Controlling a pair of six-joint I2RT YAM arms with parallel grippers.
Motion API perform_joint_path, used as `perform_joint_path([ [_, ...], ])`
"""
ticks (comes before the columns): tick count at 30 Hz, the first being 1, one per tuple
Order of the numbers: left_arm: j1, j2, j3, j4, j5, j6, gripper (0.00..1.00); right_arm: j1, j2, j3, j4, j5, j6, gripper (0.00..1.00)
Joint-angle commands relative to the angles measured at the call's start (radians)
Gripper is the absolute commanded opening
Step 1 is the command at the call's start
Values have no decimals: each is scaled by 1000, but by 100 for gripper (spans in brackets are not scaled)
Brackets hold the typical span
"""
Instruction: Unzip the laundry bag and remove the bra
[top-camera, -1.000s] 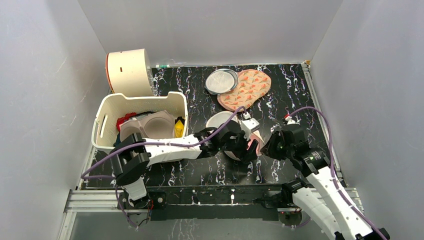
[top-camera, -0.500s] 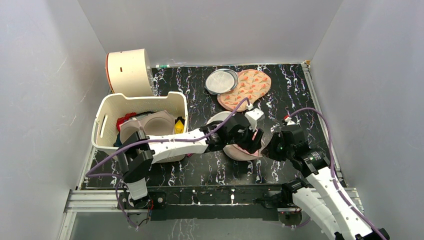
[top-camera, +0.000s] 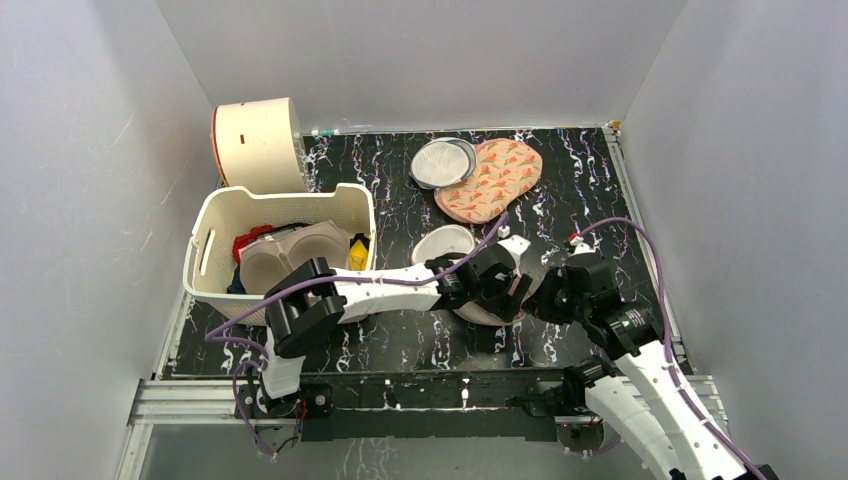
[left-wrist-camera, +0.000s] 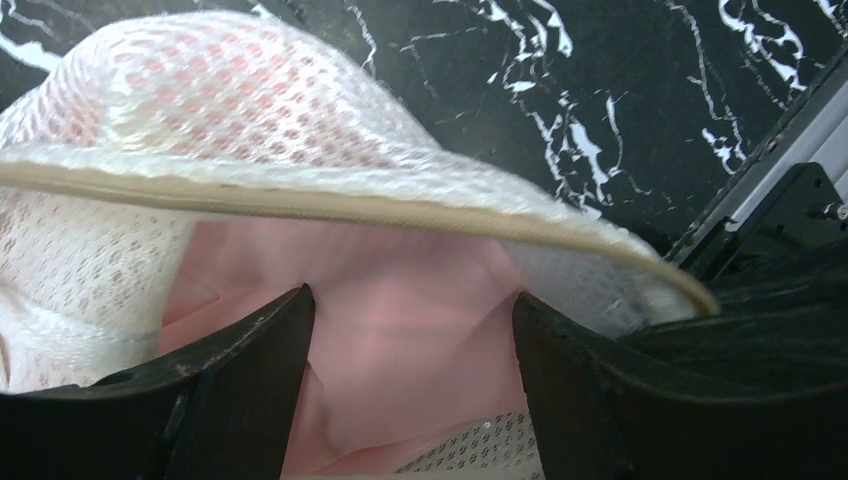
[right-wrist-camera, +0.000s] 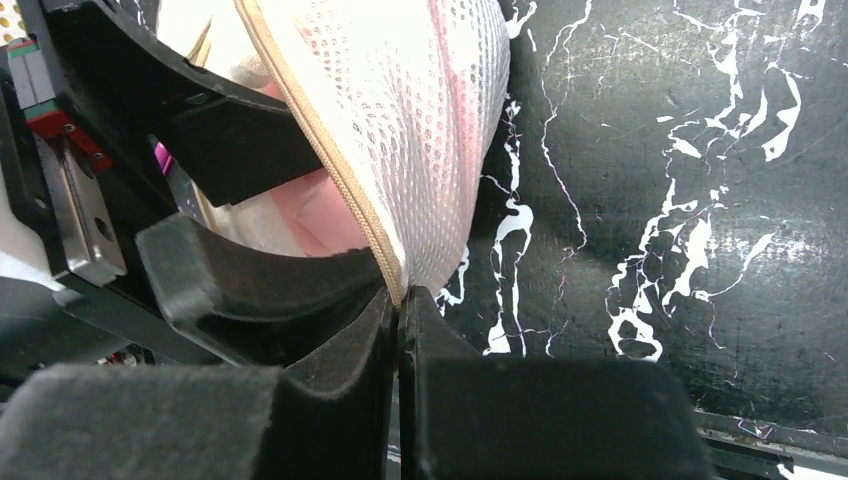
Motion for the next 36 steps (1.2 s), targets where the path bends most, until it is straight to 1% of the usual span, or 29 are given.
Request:
perform_joint_path([
  [1, -31, 14, 90, -31, -61, -22, 73, 4, -26, -1, 48, -7, -13, 0],
  [3, -38, 31, 111, -44, -120, -25, 78, 5, -30, -2, 54, -12, -13, 0],
  [4, -42, 39, 115, -44, -151, -26, 85, 4, -29, -3, 55, -14, -14, 0],
  [5, -45, 48, 118, -42, -181, -26, 88, 5, -29, -2, 55, -16, -14, 0],
  [9, -47, 87, 127, -45, -290, -20, 91, 5, -32, -3, 55, -22, -21, 0],
  [11, -47, 95, 108, -17, -319, -20, 92, 5, -39, -5, 55, -20, -19, 0],
  [13, -47, 100, 75, 21, -343, -10, 92, 4, -41, -7, 61, -16, -19, 0],
  [14, -47, 106, 65, 28, -355, -9, 89, 4, -42, -5, 63, -13, -17, 0],
  [15, -47, 116, 53, 31, -359, 0, 83, 5, -41, -4, 65, -13, -17, 0],
  [16, -47, 121, 49, 34, -365, 12, 72, 4, -39, -4, 65, -11, -17, 0],
  [17, -46, 125, 49, 32, -373, 22, 60, 5, -37, -4, 63, -12, -16, 0],
  [18, -47, 125, 52, 26, -379, 29, 52, 5, -36, -4, 63, -13, -16, 0],
  [22, -47, 75, 27, 52, -352, 70, 28, 5, -49, -8, 70, -16, -14, 0],
  [24, -48, 40, 22, 55, -353, 88, 6, 5, -54, -8, 72, -17, -15, 0],
  [25, -47, 21, 25, 50, -357, 96, 0, 5, -55, -8, 73, -17, -16, 0],
  [30, -47, -80, 32, 29, -322, 126, 0, 4, -55, -9, 84, -18, -17, 0],
  [36, -46, -225, -45, 65, -234, 121, 0, 4, -59, -13, 103, -25, -16, 0],
])
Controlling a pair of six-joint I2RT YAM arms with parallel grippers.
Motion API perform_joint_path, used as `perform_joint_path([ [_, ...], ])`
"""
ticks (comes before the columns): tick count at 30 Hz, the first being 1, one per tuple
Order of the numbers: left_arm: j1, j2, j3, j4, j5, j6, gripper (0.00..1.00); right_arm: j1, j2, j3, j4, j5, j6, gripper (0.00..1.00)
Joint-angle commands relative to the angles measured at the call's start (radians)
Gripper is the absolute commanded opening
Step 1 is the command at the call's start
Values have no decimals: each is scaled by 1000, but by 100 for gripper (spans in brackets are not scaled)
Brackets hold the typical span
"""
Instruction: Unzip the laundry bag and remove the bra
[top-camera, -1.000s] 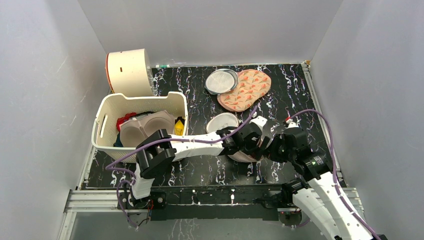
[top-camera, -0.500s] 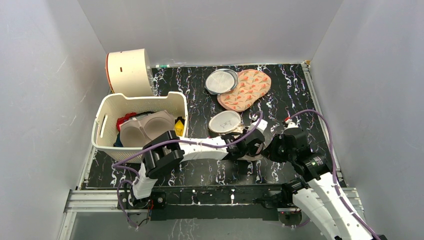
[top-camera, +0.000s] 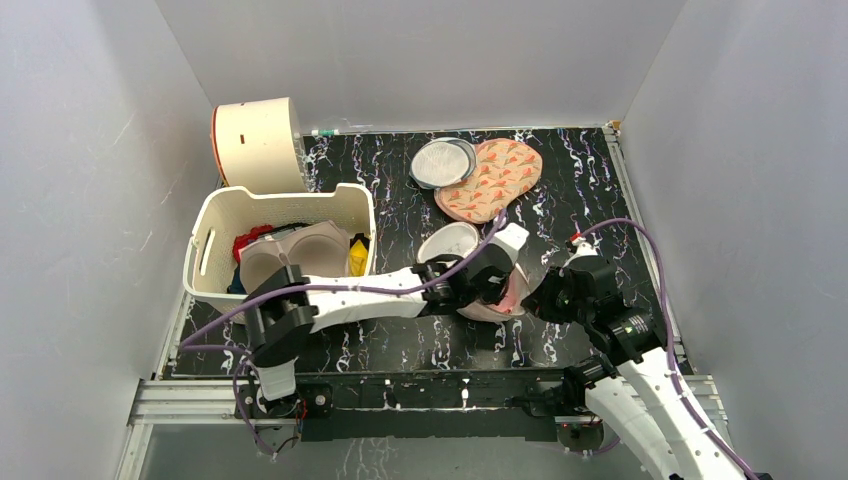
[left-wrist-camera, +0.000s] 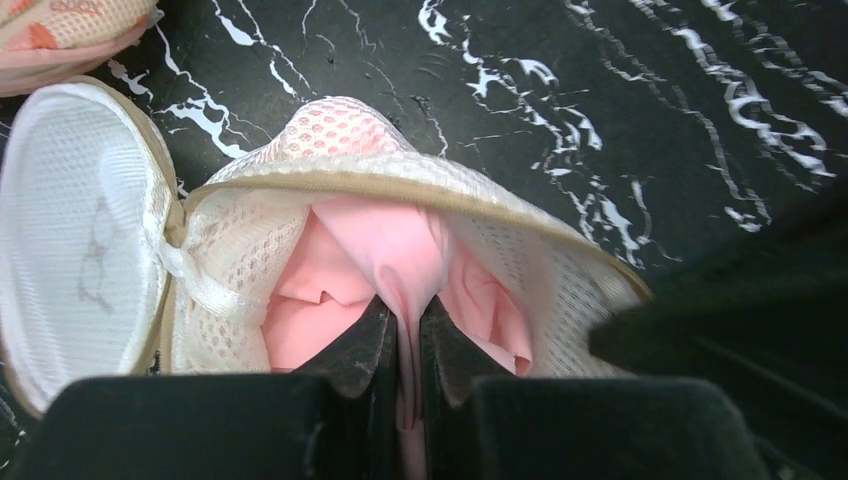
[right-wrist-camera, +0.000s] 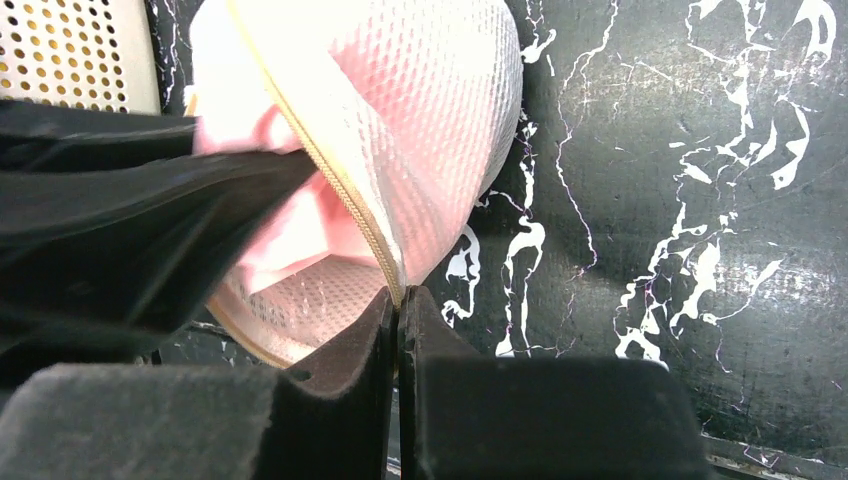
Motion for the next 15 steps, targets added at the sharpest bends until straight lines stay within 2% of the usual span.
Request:
perform_joint_path([
  [1, 3, -175, -55, 31, 66, 7, 0, 4, -12, 1, 74, -11, 2, 0],
  [10, 2, -383, -166, 151, 228, 27, 0, 5, 15, -6, 107, -30, 4, 0],
  [15, 3, -471, -196, 186, 240, 30, 0, 5, 26, -6, 110, -26, 7, 0],
])
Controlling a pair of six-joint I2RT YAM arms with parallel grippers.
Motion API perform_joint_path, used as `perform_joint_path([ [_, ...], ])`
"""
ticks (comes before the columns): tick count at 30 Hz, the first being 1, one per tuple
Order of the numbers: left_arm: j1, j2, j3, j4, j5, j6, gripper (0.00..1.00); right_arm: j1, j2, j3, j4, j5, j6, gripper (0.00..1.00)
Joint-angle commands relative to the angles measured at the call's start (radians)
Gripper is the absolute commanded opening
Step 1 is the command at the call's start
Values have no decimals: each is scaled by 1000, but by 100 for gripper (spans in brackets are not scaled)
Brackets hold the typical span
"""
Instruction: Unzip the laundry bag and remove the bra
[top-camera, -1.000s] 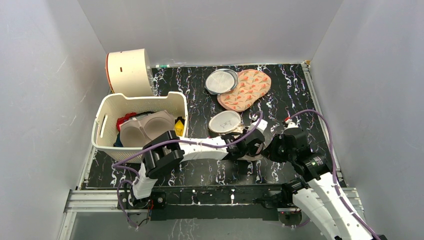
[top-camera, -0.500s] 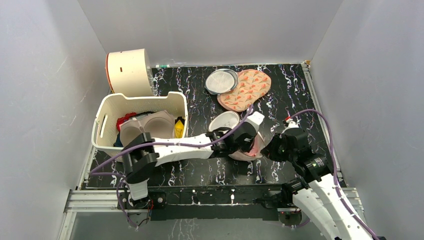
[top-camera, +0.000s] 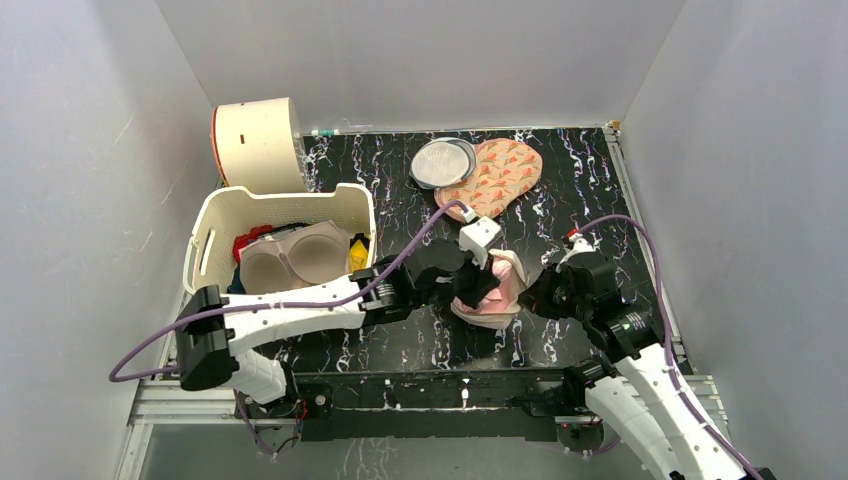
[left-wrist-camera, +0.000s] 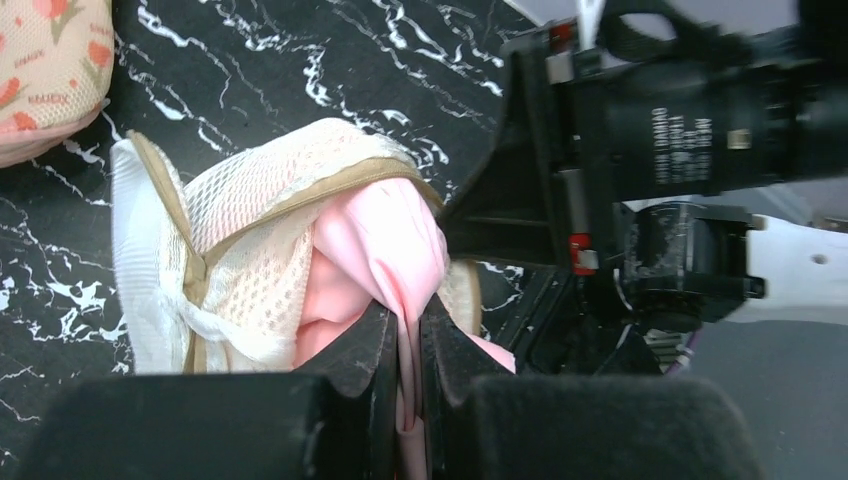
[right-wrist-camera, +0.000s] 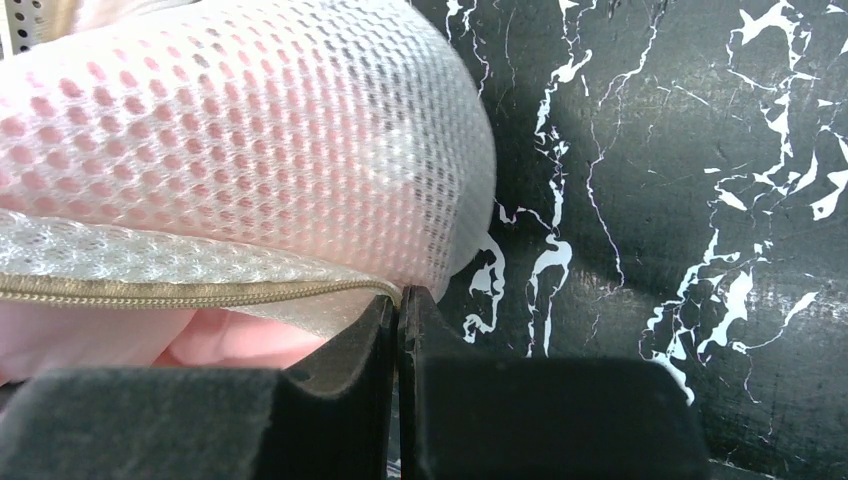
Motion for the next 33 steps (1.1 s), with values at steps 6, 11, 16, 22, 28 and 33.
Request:
perform_joint_path([
  [6, 1, -170, 11, 110, 24, 44, 0, 5, 10, -9, 49, 3, 13, 0],
  [11, 1, -177, -1, 136, 10, 66, 0, 4, 6, -21, 61, -12, 24, 0],
  [16, 2, -167, -41, 162, 46, 33, 0, 5, 4, 17, 63, -29, 21, 0],
  [22, 2, -149, -151, 115, 158, 57, 0, 5, 24, 77, 87, 23, 20, 0],
  [28, 2, -193, -184, 231, 325, 89, 0, 5, 85, 56, 125, 4, 9, 0],
  [33, 1, -182, -136, 293, 411, 105, 0, 5, 88, 42, 129, -6, 4, 0],
])
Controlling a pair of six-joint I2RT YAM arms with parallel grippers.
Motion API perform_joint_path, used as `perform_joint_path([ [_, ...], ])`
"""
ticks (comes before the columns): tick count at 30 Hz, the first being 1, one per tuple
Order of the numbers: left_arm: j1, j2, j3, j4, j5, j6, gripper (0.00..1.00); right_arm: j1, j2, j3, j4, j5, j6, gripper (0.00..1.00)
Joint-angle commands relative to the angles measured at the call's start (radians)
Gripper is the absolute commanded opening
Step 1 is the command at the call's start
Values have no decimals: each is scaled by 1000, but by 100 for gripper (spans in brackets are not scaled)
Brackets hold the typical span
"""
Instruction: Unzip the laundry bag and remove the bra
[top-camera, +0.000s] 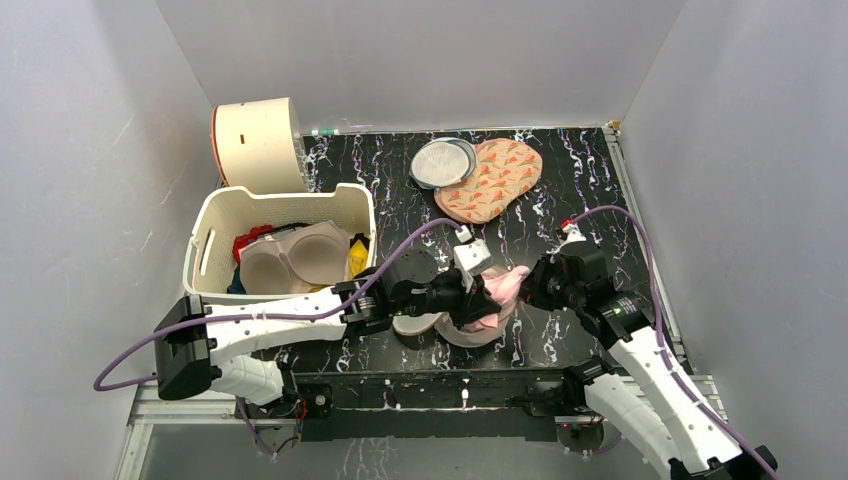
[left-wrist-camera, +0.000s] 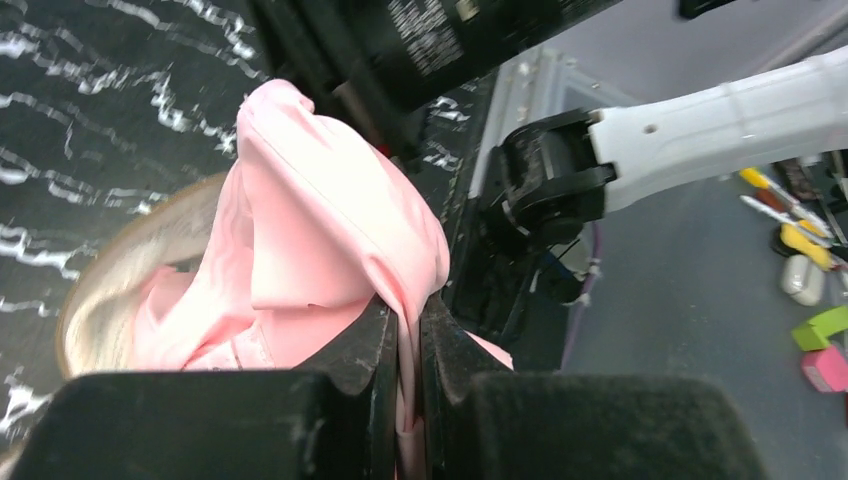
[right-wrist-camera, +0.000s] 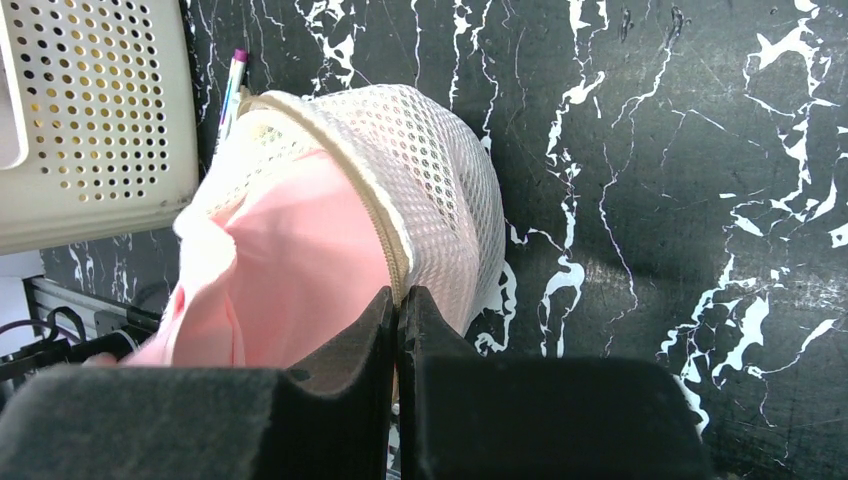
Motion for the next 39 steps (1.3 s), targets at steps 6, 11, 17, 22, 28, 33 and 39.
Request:
perform_joint_path([
  [6, 0, -11, 162, 69, -80, 69, 0, 5, -38, 7, 51, 3, -10, 0],
  [11, 1, -43, 159, 152, -307, 55, 0, 5, -50, -5, 46, 6, 2, 0],
  [17, 30, -44, 289, 135, -261, 85, 0, 5, -71, -11, 35, 86, 46, 0],
  [22, 140, 4, 475, -72, -210, 47, 0, 4, -95, -3, 37, 115, 50, 0],
  [28, 389, 48, 726, -424, -266, -17, 0, 5, -102, 4, 17, 127, 39, 0],
  [33, 471, -34, 772, -520, -344, 47, 0, 5, -116, 3, 21, 137, 41, 0],
  [39, 480, -105, 833, -647, -524, 162, 0, 5, -97, 8, 37, 128, 39, 0],
])
